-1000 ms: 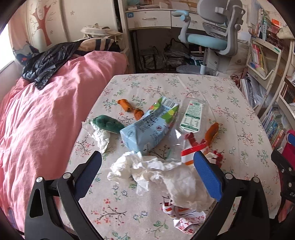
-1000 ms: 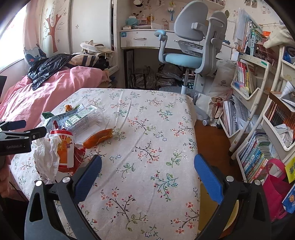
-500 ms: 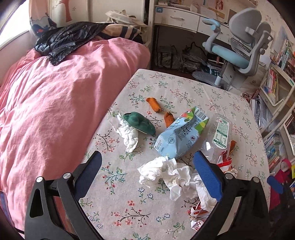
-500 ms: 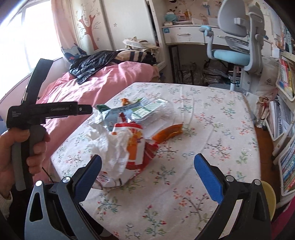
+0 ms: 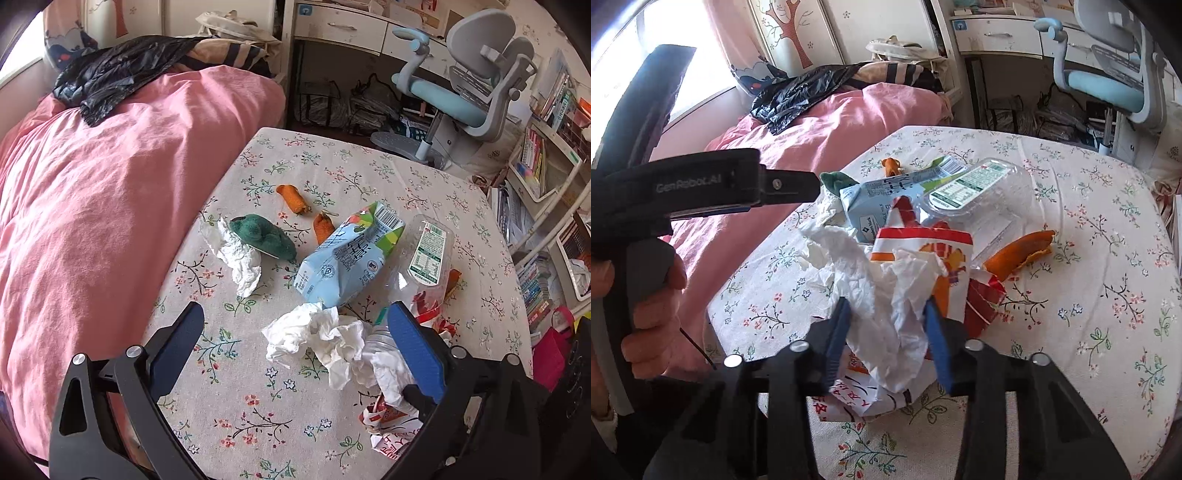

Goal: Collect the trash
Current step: 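Close left tool on red-white wrapper while right tool grasps white tissue, then carry both items over yellow bin and open both tools to drop them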

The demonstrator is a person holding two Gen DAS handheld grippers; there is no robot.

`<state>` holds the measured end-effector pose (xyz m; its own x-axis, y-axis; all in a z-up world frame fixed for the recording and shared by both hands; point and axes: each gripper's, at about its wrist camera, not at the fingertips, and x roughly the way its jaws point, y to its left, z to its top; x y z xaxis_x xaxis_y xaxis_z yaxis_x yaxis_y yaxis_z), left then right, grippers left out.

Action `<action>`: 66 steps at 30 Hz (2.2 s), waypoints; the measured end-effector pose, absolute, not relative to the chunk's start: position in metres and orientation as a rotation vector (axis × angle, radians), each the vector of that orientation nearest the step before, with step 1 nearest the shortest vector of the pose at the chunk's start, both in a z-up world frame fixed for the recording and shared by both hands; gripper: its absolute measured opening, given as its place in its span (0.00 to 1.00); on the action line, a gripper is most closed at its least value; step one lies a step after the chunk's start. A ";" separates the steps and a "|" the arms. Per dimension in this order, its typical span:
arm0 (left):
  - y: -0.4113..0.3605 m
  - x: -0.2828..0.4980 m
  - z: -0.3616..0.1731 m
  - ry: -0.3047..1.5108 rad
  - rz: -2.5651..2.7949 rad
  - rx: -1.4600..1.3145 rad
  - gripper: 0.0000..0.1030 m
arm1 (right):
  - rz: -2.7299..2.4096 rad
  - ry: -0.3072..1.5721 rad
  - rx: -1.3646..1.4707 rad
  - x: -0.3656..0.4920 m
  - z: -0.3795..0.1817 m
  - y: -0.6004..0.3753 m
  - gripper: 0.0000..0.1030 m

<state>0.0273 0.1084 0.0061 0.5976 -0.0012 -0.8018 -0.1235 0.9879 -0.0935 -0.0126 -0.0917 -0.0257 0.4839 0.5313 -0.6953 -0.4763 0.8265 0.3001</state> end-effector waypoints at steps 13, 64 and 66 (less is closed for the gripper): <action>0.109 0.018 0.005 0.930 0.073 -0.126 0.93 | 0.570 0.801 0.164 -0.020 -0.001 -0.140 0.04; -0.204 -0.010 -0.001 0.935 -0.568 0.130 0.14 | 0.118 0.742 0.231 -0.079 -0.003 -0.348 0.04; -0.216 -0.012 -0.003 0.929 -0.578 0.143 0.14 | 0.092 0.748 0.239 -0.080 -0.007 -0.357 0.04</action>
